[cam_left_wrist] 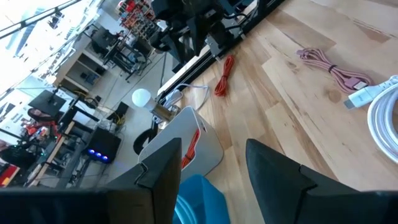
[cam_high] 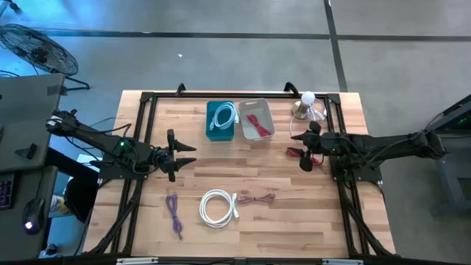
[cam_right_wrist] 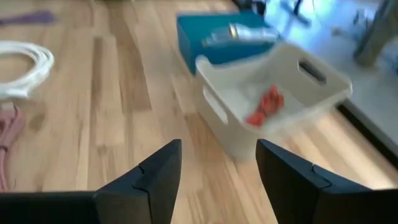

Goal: Pick & Place USB Port
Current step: Put the orange charger cable into the gray bin

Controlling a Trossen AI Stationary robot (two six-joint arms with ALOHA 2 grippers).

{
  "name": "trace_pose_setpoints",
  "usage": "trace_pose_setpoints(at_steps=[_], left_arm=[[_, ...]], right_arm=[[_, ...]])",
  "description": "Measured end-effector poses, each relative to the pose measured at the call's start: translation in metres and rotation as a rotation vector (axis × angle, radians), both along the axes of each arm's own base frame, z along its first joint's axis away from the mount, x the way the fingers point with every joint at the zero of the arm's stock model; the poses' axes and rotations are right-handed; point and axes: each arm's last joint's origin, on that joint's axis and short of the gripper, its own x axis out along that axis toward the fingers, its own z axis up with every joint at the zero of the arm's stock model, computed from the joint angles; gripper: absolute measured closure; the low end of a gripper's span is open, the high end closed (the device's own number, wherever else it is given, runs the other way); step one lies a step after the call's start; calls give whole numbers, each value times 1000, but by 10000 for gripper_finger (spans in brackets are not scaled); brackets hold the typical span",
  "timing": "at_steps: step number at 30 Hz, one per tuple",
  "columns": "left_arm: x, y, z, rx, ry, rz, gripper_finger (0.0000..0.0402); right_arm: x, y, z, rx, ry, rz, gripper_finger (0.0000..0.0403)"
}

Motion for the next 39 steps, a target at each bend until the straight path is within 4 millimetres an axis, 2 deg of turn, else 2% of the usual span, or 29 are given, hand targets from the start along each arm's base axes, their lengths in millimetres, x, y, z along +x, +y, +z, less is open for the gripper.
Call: trace_pose_setpoints(at_steps=[6,11,27,39], left_arm=[[0,0,-2,6,16,1,227],[0,0,-2,-7,16,5,227],[-1,0,-3,-33,29,-2,227],[-1,-1,-4,-38,37,-23,227]], right_arm=[[-10,0,3,110,143,-74,203],[-11,1,6,215,155,-91,203],[4,-2,-17,307,342,-173,204],[8,-1,-29,385,431,-234,204]])
